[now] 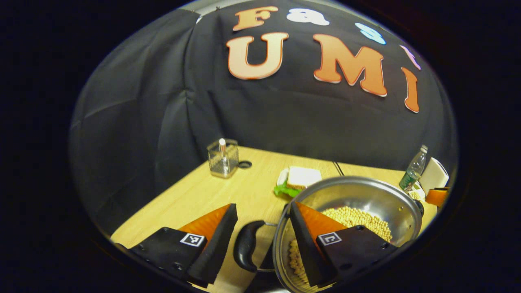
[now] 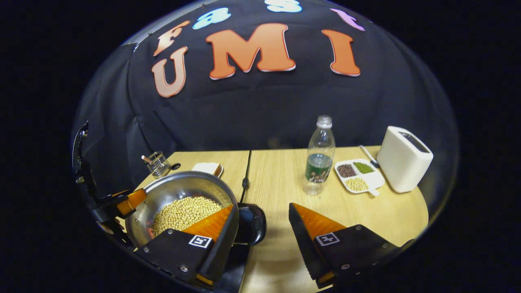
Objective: First push the handle of the pot to place it horizontally, then grasp the pot with both hands and set it on the induction cooktop.
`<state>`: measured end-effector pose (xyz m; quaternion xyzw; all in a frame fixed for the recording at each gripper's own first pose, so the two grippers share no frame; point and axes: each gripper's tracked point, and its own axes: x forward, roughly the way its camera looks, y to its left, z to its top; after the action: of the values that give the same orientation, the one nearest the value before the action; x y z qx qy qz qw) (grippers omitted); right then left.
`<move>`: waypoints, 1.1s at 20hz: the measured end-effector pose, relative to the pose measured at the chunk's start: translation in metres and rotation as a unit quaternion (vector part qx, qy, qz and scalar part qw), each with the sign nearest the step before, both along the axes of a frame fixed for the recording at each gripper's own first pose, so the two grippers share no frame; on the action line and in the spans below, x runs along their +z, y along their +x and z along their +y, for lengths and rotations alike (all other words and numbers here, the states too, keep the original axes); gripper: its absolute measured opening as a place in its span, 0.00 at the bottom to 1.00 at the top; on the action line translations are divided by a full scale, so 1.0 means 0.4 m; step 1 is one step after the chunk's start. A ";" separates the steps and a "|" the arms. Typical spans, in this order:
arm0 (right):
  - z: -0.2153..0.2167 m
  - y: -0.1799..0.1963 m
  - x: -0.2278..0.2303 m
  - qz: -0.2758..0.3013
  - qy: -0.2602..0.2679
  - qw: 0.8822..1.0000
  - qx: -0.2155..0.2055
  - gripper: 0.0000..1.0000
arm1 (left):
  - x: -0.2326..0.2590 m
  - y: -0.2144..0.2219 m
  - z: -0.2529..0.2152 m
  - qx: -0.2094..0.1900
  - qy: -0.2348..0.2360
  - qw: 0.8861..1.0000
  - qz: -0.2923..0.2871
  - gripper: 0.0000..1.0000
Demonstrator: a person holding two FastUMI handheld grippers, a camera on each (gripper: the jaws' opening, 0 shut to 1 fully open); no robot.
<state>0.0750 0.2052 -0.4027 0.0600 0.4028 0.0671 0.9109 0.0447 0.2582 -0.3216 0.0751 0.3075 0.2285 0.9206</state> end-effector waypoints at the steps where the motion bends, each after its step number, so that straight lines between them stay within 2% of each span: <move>1: -0.015 0.004 0.041 -0.019 0.001 1.000 -0.001 0.77 | 0.051 0.018 -0.003 -0.006 0.015 1.000 -0.021 0.87; 4: -0.061 0.016 0.159 -0.072 0.002 0.997 -0.003 0.80 | 0.183 0.042 -0.079 -0.037 0.016 0.996 -0.077 0.88; 5: -0.073 0.014 0.200 -0.087 0.005 0.996 -0.001 0.83 | 0.223 0.047 -0.101 -0.048 0.013 0.994 -0.093 0.88; 10: -0.158 0.009 0.403 -0.167 -0.005 0.986 -0.006 0.90 | 0.445 0.055 -0.226 -0.095 0.010 0.983 -0.158 0.89; 12: -0.193 0.000 0.471 -0.195 -0.012 0.981 -0.009 0.91 | 0.529 0.042 -0.267 -0.104 0.022 0.979 -0.173 0.92; 13: -0.215 -0.006 0.501 -0.208 -0.022 0.978 -0.011 0.97 | 0.569 0.034 -0.284 -0.108 0.027 0.977 -0.182 0.96; 14: -0.241 -0.013 0.522 -0.217 -0.034 0.976 -0.013 0.93 | 0.605 0.032 -0.314 -0.114 0.027 0.974 -0.194 1.00; 18: -0.313 -0.032 0.642 -0.264 -0.051 0.963 -0.023 0.93 | 0.723 0.019 -0.401 -0.143 0.003 0.964 -0.224 0.99; 22: -0.366 -0.046 0.745 -0.295 -0.050 0.954 -0.023 0.93 | 0.806 0.004 -0.416 -0.142 0.033 0.962 -0.233 0.98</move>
<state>0.0566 0.0590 -0.1047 0.0009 0.1171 0.0402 0.9923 0.0462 0.0920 0.0009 0.0927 0.0632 0.1168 0.9868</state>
